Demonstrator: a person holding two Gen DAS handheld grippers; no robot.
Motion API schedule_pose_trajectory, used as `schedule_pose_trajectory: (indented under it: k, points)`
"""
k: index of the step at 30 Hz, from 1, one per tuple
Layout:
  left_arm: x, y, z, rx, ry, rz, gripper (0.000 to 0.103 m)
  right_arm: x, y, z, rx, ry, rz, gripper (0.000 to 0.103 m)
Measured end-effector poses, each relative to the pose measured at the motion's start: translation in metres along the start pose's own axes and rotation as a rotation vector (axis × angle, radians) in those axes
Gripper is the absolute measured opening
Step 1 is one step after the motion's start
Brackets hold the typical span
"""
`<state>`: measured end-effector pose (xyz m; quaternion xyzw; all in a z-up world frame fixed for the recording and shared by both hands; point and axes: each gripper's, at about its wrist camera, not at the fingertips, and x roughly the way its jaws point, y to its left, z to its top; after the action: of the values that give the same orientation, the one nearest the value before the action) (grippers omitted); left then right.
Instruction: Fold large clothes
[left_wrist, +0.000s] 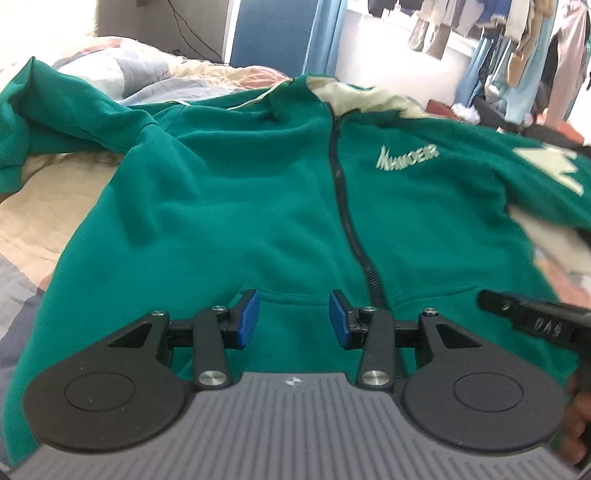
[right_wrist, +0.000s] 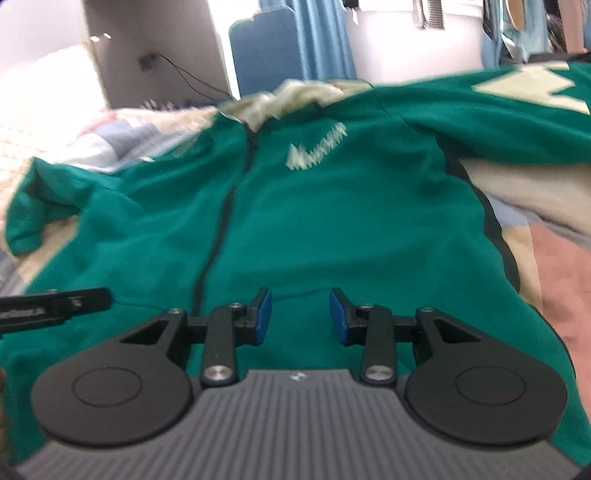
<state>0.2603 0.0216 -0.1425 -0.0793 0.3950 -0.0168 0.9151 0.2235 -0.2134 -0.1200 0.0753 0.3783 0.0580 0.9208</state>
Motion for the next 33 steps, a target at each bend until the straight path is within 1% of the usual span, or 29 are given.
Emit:
schedule_pose_trajectory:
  k: [2, 3, 5, 6, 8, 10, 12, 13, 15, 17, 18, 19, 20, 21, 22, 24, 26, 28, 30, 32, 33]
  points:
    - [0.012, 0.0, -0.004, 0.009, 0.031, 0.006, 0.047, 0.011, -0.009, -0.002, 0.032, 0.043, -0.036, 0.037]
    - [0.018, 0.0, -0.007, 0.009, 0.054, 0.007, 0.047, 0.015, -0.014, -0.003, 0.047, 0.064, -0.033, 0.036]
    - [0.025, -0.002, -0.011, 0.034, 0.069, 0.028, 0.047, 0.018, -0.02, 0.0, 0.08, 0.063, -0.022, 0.036]
    - [0.027, -0.003, -0.013, 0.048, 0.07, 0.035, 0.049, 0.016, -0.024, 0.003, 0.1, 0.049, -0.032, 0.037]
    - [0.027, -0.003, -0.014, 0.055, 0.075, 0.029, 0.054, 0.005, -0.033, 0.011, 0.152, -0.012, -0.044, 0.037]
    - [0.025, 0.001, -0.013, 0.024, 0.079, 0.009, 0.056, -0.006, -0.048, 0.021, 0.211, -0.072, -0.048, 0.037]
    - [0.022, 0.005, -0.014, -0.005, 0.081, -0.005, 0.057, -0.013, -0.067, 0.032, 0.267, -0.121, -0.061, 0.041]
    - [0.021, 0.006, -0.014, -0.014, 0.085, -0.009, 0.059, -0.015, -0.077, 0.039, 0.285, -0.138, -0.069, 0.045]
    - [0.019, 0.006, -0.015, -0.021, 0.088, -0.02, 0.066, -0.015, -0.103, 0.054, 0.323, -0.171, -0.1, 0.045]
    - [0.015, 0.003, -0.016, -0.017, 0.086, -0.025, 0.069, -0.015, -0.131, 0.067, 0.363, -0.208, -0.114, 0.045]
    - [0.013, 0.002, -0.017, -0.012, 0.085, -0.025, 0.069, -0.015, -0.147, 0.071, 0.386, -0.232, -0.124, 0.047]
    - [0.013, 0.001, -0.018, -0.009, 0.082, -0.023, 0.069, -0.015, -0.163, 0.073, 0.418, -0.262, -0.13, 0.059]
    - [0.013, 0.0, -0.018, -0.01, 0.08, -0.022, 0.069, -0.015, -0.178, 0.074, 0.45, -0.283, -0.141, 0.076]
    - [0.014, 0.001, -0.018, -0.015, 0.08, -0.021, 0.07, -0.014, -0.194, 0.073, 0.491, -0.302, -0.167, 0.082]
    - [0.014, 0.001, -0.018, -0.023, 0.08, -0.024, 0.071, -0.012, -0.207, 0.072, 0.527, -0.309, -0.188, 0.084]
    - [0.014, 0.0, -0.018, -0.015, 0.079, -0.038, 0.076, -0.006, -0.238, 0.068, 0.606, -0.318, -0.181, 0.084]
    - [0.014, -0.006, -0.02, 0.016, 0.079, -0.036, 0.077, -0.001, -0.265, 0.065, 0.674, -0.346, -0.191, 0.083]
    - [0.013, -0.011, -0.022, 0.031, 0.079, -0.044, 0.078, 0.004, -0.287, 0.064, 0.712, -0.394, -0.199, 0.084]
    - [0.011, -0.014, -0.022, 0.03, 0.081, -0.06, 0.079, 0.01, -0.308, 0.071, 0.73, -0.414, -0.187, 0.083]
    - [0.01, -0.016, -0.022, 0.017, 0.092, -0.087, 0.079, 0.012, -0.326, 0.082, 0.731, -0.465, -0.15, 0.07]
    - [0.01, -0.017, -0.021, 0.006, 0.102, -0.106, 0.079, 0.009, -0.332, 0.09, 0.715, -0.496, -0.138, 0.066]
